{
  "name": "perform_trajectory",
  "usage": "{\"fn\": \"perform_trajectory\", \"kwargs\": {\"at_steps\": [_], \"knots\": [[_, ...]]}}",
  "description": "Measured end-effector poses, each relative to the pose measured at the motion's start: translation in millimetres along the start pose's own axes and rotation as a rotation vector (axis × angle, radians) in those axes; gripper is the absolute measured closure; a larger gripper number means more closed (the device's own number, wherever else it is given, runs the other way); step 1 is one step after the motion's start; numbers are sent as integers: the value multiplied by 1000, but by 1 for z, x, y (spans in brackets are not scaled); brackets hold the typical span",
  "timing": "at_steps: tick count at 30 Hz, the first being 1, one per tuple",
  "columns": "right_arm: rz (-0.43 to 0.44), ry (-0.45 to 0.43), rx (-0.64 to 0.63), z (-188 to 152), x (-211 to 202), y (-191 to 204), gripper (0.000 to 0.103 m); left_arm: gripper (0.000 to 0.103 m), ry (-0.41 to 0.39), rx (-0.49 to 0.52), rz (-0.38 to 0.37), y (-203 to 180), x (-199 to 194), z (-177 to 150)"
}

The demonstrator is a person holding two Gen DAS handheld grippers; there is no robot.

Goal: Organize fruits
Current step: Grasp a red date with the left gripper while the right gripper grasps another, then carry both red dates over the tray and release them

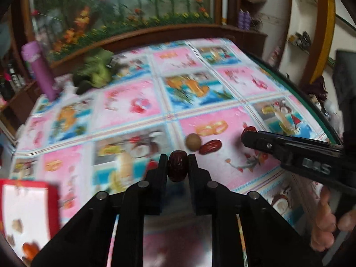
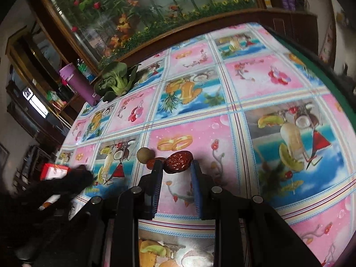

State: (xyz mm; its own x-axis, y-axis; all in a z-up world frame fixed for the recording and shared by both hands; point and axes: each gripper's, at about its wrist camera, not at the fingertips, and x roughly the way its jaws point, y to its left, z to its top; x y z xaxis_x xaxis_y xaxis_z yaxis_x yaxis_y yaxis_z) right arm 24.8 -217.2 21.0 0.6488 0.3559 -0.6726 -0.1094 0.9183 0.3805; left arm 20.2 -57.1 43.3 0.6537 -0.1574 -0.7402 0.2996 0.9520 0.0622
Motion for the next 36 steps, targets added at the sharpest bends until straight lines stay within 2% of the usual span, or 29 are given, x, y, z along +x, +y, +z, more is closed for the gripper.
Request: {"fn": "perform_trajectory", "kwargs": {"at_steps": [2,5,8,12,20,29,36], "knots": [[-10,-33,-55,-4,-5,12,78,84,-35,-11,56,8,-23,-6],[2,-67,-116,-12,-13,33,78,84,-65,-62,94,25,-50,-15],[47,-80,-136,-21,-22,57,79,84,-112,-94,182,42,-77,-27],[114,-66,-201,-42,-26,107,79,83,-138,-129,239,65,-105,-45],[189,-68,-340,-67,-37,191,79,83,-180,-206,294,107,-145,-79],[200,-27,-423,-92,-28,239,79,83,-201,-292,350,153,-164,-111],[217,15,-482,-106,-15,271,79,83,-188,-358,380,185,-168,-134]]}}
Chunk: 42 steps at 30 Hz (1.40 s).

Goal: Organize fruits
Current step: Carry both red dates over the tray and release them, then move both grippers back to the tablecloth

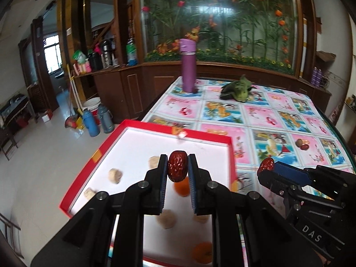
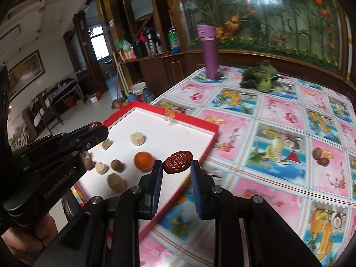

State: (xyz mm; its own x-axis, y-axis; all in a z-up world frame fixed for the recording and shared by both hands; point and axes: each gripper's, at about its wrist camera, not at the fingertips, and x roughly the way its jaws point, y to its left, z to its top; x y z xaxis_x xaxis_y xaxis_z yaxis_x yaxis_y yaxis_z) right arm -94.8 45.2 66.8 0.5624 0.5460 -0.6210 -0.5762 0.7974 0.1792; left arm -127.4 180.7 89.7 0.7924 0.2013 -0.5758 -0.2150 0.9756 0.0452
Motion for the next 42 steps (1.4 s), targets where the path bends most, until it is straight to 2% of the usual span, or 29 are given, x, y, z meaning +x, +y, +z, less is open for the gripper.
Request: {"fn": "perform_trajectory", "kwargs": {"at_steps": [5,12,17,28,35,37,39,40,41,42], "knots": [[0,41,-33,1,21,17,79,83,18,-27,19,20,7,-6],[-25,111,-15,-5,48,11,79,83,54,-56,62,51,21,-15],[-7,154,9,-7,64,10,79,83,98,-92,111,78,36,-24],[44,218,-15,-12,78,31,78,83,177,-75,132,81,56,-38],[78,207,-9,-10,72,34,78,82,218,-74,124,82,61,-42],[91,191,-11,-9,66,33,78,76,222,-76,118,82,60,-42],[90,160,-7,-8,57,30,78,49,218,-77,120,82,58,-41],[89,148,-3,-8,53,26,78,42,216,-75,123,81,57,-40],[87,135,2,-7,49,21,78,36,210,-73,127,79,55,-39],[77,118,14,-6,43,13,78,36,202,-68,128,77,53,-38]]}}
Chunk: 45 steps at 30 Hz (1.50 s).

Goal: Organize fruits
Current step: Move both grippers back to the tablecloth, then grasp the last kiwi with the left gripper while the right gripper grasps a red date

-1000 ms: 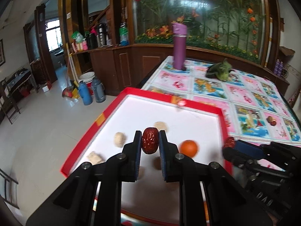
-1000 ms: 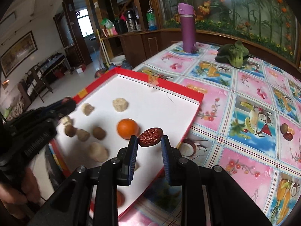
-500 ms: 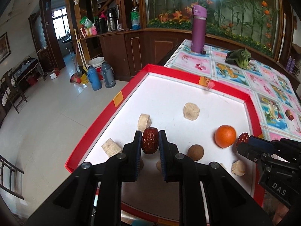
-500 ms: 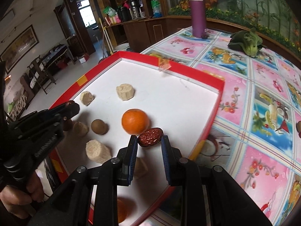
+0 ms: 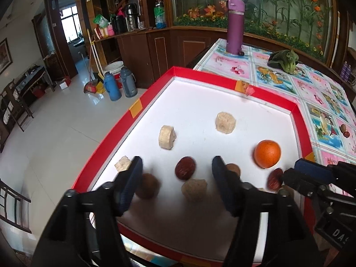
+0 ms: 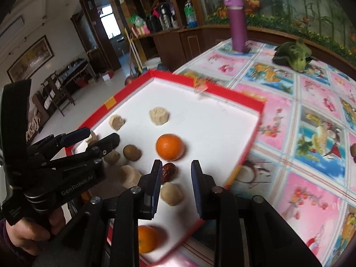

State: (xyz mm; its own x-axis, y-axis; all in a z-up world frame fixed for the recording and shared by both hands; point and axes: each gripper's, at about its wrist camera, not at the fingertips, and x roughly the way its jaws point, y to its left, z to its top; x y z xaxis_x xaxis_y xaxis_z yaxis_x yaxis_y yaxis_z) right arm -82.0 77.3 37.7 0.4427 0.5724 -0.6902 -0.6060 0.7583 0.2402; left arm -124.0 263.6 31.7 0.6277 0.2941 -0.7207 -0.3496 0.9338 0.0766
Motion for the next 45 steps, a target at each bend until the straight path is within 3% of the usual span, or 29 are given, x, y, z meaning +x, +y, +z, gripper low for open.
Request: {"fn": "perform_trajectory", "kwargs": {"at_steps": [8,17,21,25,31,33,34,36,41,44,45], "knots": [[-145,-55,147,-4,-36,-97,78,34,-48,47,-51,-26,-26,9],[-397,-82,296,-15,-84,-233,77,31,-59,163,-208,-94,-40,40],[-353,-60,375,-14,-83,-271,77,31,-61,225,-257,-137,-43,56],[-260,-25,361,-7,-69,-273,77,31,-53,275,-289,-174,-49,62],[-267,-41,314,-6,-63,-271,74,31,-32,308,-300,-203,-52,66],[-272,-37,303,-7,-63,-274,69,31,-25,315,-286,-208,-49,67],[-268,-23,304,-9,-63,-275,60,31,-19,316,-284,-211,-48,67],[-210,17,333,-14,-59,-281,59,31,-7,315,-282,-218,-45,69],[-244,22,305,-13,-60,-280,64,31,4,326,-277,-242,-40,73],[-262,42,298,-14,-62,-284,77,31,15,332,-286,-258,-36,74],[-249,59,305,-15,-65,-287,77,31,17,332,-289,-261,-36,74]]}}
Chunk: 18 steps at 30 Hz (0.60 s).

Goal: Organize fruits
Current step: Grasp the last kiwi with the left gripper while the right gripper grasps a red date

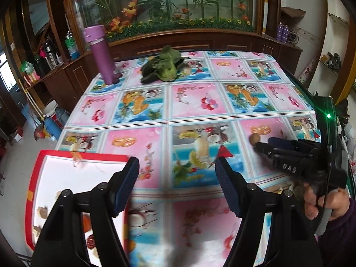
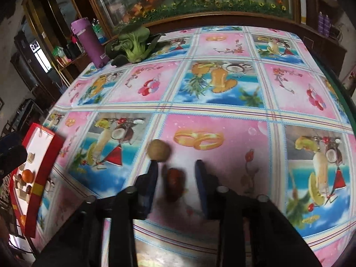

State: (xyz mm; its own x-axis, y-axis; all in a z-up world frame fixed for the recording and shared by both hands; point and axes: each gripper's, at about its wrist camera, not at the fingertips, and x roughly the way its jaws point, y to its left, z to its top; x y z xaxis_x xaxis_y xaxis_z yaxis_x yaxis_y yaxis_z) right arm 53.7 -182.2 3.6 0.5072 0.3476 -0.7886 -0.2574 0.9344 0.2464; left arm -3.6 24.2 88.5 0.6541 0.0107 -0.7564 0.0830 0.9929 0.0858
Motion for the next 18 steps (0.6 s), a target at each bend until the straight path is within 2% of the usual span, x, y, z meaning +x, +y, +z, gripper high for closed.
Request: {"fn": "perform_trajectory", "kwargs": {"at_steps": [5,11,14,18], "knots": [[75,74,-1,-4,-7,-15,77,31,17,28,-16,-24,14,7],[68,103,-91,-10,-12,-14,76,31,33,100,-40,-52,36,16],[68,106,-101,-11,-13,-16,76,31,41,153,-28,-66,50,16],[49,101,-117,-10,-12,-11,76,31,58,160,-46,-70,63,16]]}}
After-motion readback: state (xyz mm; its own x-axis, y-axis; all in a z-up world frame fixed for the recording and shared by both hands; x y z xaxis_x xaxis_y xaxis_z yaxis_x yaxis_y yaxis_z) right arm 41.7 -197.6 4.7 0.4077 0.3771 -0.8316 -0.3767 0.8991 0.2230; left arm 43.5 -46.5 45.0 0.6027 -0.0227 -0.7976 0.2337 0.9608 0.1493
